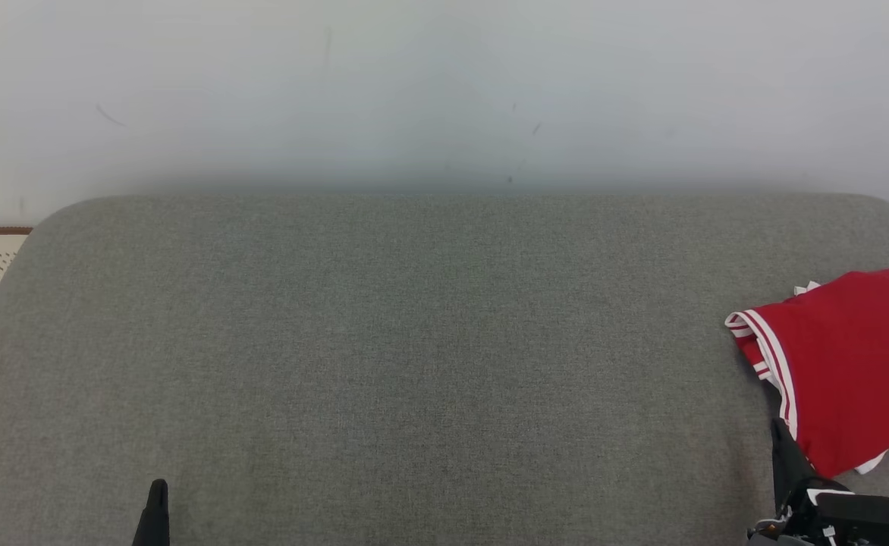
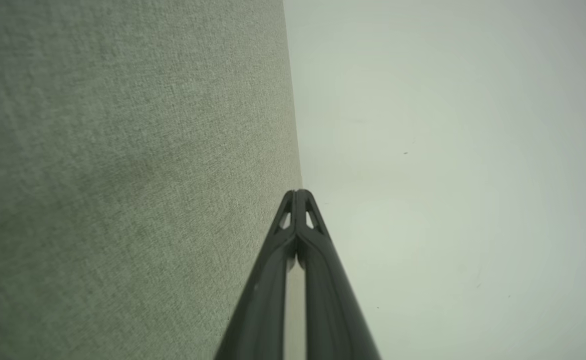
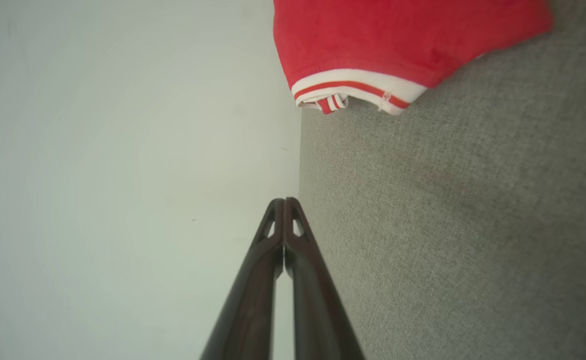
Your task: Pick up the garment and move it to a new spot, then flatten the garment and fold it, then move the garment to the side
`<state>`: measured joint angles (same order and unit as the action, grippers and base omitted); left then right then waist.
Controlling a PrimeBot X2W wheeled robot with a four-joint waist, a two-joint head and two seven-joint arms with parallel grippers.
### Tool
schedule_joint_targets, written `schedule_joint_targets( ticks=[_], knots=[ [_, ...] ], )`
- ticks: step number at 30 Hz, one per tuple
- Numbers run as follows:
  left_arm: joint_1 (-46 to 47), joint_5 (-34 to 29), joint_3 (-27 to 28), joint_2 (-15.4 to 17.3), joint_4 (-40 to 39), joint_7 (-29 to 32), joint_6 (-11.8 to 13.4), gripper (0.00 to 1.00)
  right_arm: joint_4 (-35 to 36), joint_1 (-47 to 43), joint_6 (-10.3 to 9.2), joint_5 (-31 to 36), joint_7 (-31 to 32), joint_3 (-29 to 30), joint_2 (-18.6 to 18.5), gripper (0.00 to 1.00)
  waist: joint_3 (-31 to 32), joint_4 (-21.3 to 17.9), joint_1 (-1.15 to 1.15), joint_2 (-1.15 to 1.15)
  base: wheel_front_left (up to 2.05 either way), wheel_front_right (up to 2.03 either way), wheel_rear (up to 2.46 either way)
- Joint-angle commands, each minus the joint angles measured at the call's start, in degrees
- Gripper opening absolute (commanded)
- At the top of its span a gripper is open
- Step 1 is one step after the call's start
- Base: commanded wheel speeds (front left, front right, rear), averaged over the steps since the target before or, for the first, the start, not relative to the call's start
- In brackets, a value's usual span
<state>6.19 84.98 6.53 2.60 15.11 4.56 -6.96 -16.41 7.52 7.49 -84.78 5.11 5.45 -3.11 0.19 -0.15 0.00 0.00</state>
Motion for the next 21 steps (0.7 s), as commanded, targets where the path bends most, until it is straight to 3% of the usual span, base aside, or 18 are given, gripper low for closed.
schedule_joint_targets(
  ticks=[1,21],
  knots=[
    [0.8,1.3,0.2,0.4,-0.2,0.4,-0.2,0.0,0.3,0.3,0.0,-0.9,0.3,0.2,0.2,0.0,0.0,0.0,0.0,0.0,0.0,0.0,0.0],
    [1.2,7.5,0.3,0.4,-0.1,1.9,-0.6,0.0,0.8,0.6,0.0,-7.5,1.8,1.3,0.3,0.0,-0.4,0.2,0.0,0.0,0.0,0.0,0.0]
  ],
)
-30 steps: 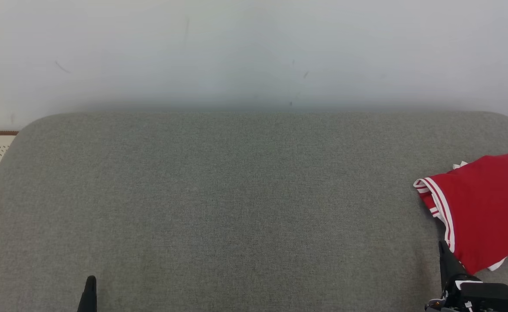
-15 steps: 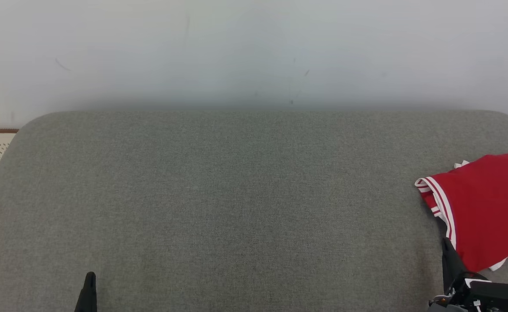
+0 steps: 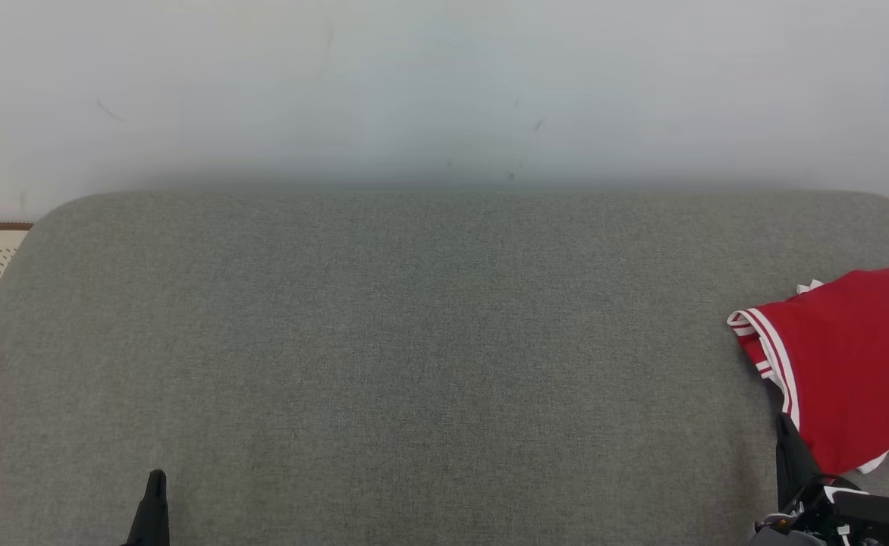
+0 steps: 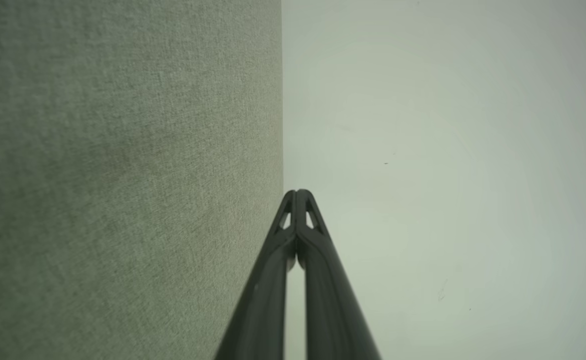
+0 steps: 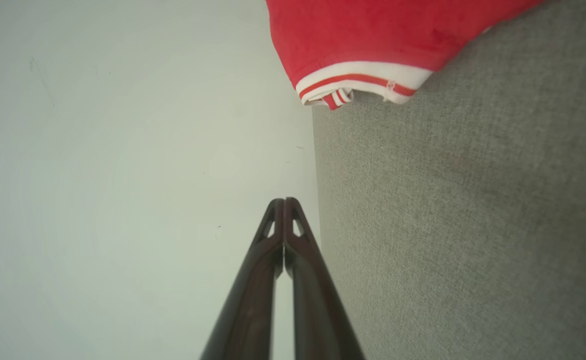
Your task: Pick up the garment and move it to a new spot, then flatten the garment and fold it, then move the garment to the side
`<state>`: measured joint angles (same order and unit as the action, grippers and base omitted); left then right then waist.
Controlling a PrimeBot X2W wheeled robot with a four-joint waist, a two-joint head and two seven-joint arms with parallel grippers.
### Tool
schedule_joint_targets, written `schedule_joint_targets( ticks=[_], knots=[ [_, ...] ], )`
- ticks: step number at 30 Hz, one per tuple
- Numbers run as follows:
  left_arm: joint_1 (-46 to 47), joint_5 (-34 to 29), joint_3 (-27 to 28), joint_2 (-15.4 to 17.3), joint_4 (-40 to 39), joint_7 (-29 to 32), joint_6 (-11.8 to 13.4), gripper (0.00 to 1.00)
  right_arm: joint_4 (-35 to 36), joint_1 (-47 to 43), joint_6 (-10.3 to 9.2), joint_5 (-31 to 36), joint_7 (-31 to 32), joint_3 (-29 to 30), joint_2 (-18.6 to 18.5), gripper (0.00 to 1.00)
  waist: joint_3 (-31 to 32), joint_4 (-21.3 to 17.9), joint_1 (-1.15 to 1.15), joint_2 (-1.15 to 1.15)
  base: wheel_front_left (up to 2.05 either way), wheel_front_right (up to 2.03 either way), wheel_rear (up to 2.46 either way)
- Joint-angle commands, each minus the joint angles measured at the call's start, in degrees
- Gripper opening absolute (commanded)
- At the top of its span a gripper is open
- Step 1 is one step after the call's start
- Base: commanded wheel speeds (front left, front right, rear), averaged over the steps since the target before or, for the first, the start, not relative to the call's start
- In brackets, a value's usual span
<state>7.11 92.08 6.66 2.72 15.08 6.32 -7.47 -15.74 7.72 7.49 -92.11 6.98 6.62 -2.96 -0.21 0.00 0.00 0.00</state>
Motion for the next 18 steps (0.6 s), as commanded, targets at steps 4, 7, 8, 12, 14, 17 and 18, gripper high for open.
schedule_joint_targets(
  ticks=[4,7,8,12,14,17,18],
  knots=[
    [0.3,0.4,0.2,0.3,0.0,0.1,-0.1,0.0,0.1,0.4,0.0,-0.2,-0.1,0.1,0.2,0.0,0.0,0.0,0.0,0.0,0.0,0.0,0.0],
    [0.3,0.4,0.2,0.3,-0.1,0.1,-0.1,0.0,0.1,0.4,0.0,-0.2,-0.1,0.1,0.2,0.0,0.0,0.0,0.0,0.0,0.0,0.0,0.0],
    [0.3,0.4,0.2,0.3,-0.1,0.1,-0.1,0.0,0.1,0.4,0.0,-0.2,-0.1,0.1,0.2,0.0,0.0,0.0,0.0,0.0,0.0,0.0,0.0],
    [0.3,0.4,0.2,0.3,-0.1,0.1,-0.1,0.0,0.1,0.4,0.0,-0.2,-0.1,0.1,0.2,0.0,0.0,0.0,0.0,0.0,0.0,0.0,0.0],
    [0.3,0.4,0.2,0.3,-0.1,0.1,-0.1,0.0,0.1,0.4,0.0,-0.2,-0.1,0.1,0.2,0.0,0.0,0.0,0.0,0.0,0.0,0.0,0.0],
    [0.3,0.4,0.2,0.3,-0.1,0.1,-0.1,0.0,0.1,0.4,0.0,-0.2,-0.1,0.1,0.2,0.0,0.0,0.0,0.0,0.0,0.0,0.0,0.0],
    [0.2,0.4,0.2,0.3,-0.1,0.1,-0.1,0.0,0.1,0.4,0.0,-0.2,-0.1,0.1,0.2,0.0,0.0,0.0,0.0,0.0,0.0,0.0,0.0]
  ],
)
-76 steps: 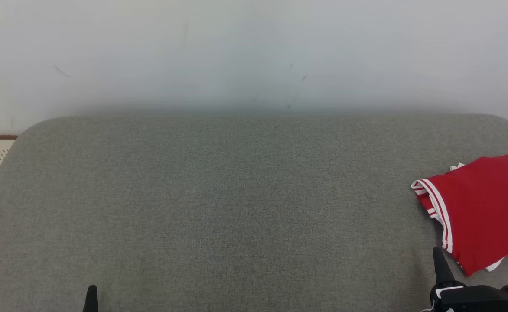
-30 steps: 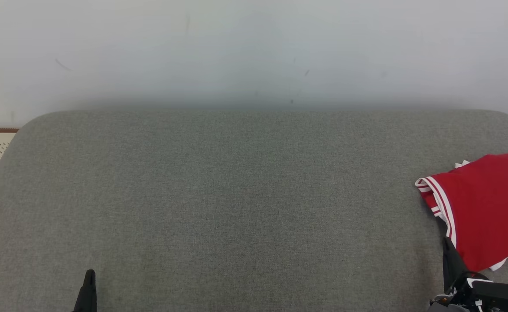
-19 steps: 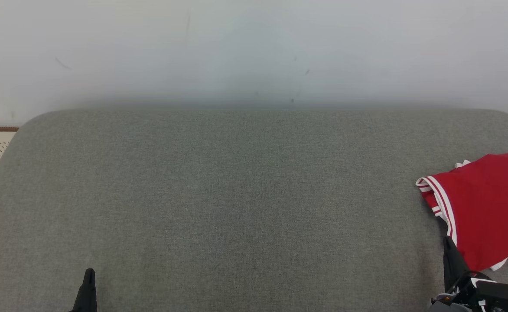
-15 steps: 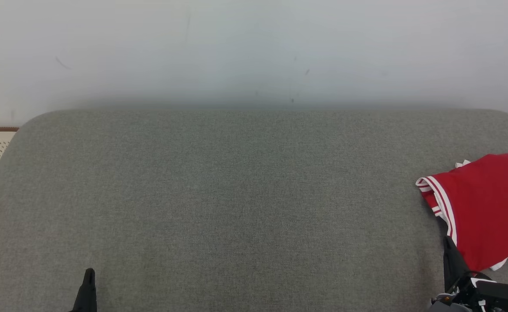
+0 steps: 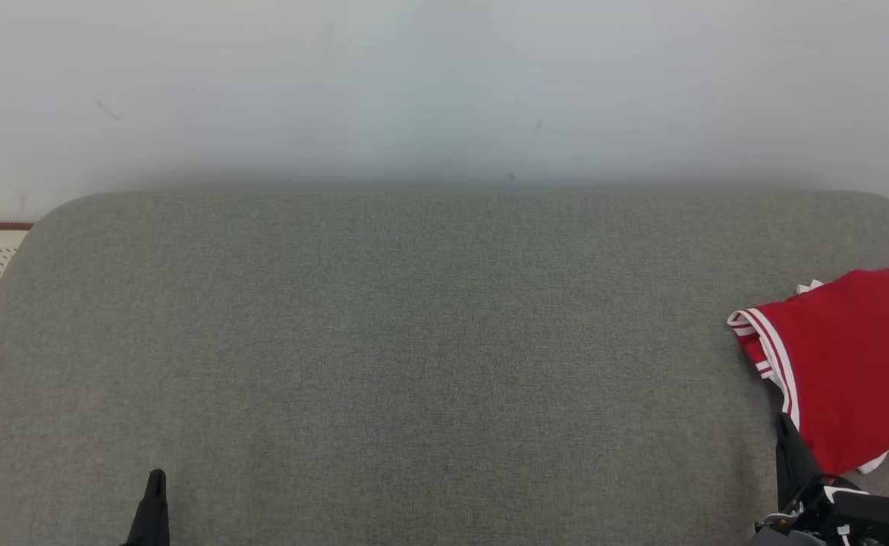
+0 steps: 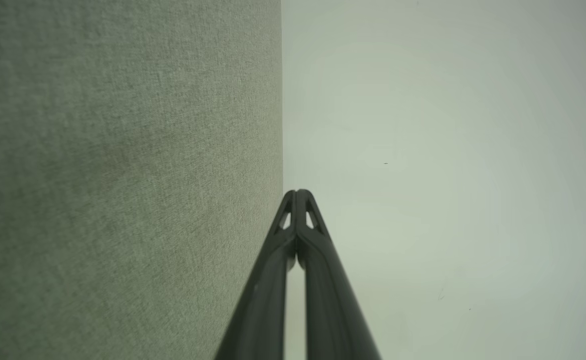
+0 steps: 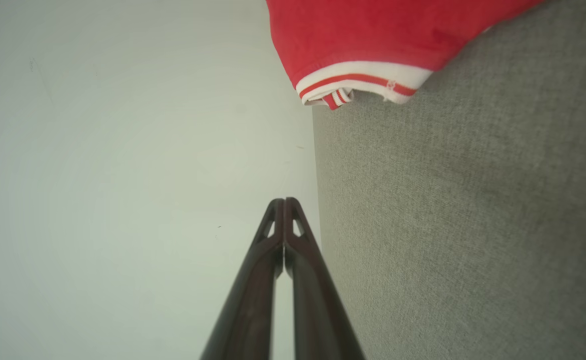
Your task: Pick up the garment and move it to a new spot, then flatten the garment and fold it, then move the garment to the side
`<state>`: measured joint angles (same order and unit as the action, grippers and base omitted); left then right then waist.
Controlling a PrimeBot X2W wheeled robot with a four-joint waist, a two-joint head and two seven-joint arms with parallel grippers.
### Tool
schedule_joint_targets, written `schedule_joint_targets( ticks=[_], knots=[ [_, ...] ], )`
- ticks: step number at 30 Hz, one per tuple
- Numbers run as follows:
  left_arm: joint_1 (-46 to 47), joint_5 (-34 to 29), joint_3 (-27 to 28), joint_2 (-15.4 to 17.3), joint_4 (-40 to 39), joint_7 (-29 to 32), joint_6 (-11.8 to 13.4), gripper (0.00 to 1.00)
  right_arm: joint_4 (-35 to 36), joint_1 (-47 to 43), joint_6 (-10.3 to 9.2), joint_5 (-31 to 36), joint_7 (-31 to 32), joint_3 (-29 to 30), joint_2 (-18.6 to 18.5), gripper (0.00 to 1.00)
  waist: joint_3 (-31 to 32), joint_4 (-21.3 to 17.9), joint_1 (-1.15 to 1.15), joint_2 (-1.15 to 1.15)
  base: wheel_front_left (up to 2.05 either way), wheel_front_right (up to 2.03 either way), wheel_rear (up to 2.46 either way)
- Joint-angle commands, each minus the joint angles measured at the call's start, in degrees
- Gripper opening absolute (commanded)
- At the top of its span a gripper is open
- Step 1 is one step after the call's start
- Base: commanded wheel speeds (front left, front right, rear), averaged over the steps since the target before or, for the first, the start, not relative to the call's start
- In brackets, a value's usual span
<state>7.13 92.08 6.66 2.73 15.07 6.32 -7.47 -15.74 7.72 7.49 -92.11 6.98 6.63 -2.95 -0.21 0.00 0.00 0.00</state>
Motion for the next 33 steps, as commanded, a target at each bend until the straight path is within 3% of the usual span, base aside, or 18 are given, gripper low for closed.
schedule_joint_targets(
  ticks=[1,33],
  knots=[
    [0.2,0.4,0.2,0.3,0.0,0.1,-0.1,0.0,0.1,0.4,0.0,-0.2,-0.1,0.1,0.2,0.0,0.0,0.0,0.0,0.0,0.0,0.0,0.0],
    [0.2,0.4,0.2,0.3,0.0,0.1,-0.1,0.0,0.1,0.4,0.0,-0.2,-0.1,0.0,0.2,0.0,0.0,0.0,0.0,0.0,0.0,0.0,0.0]
  ],
)
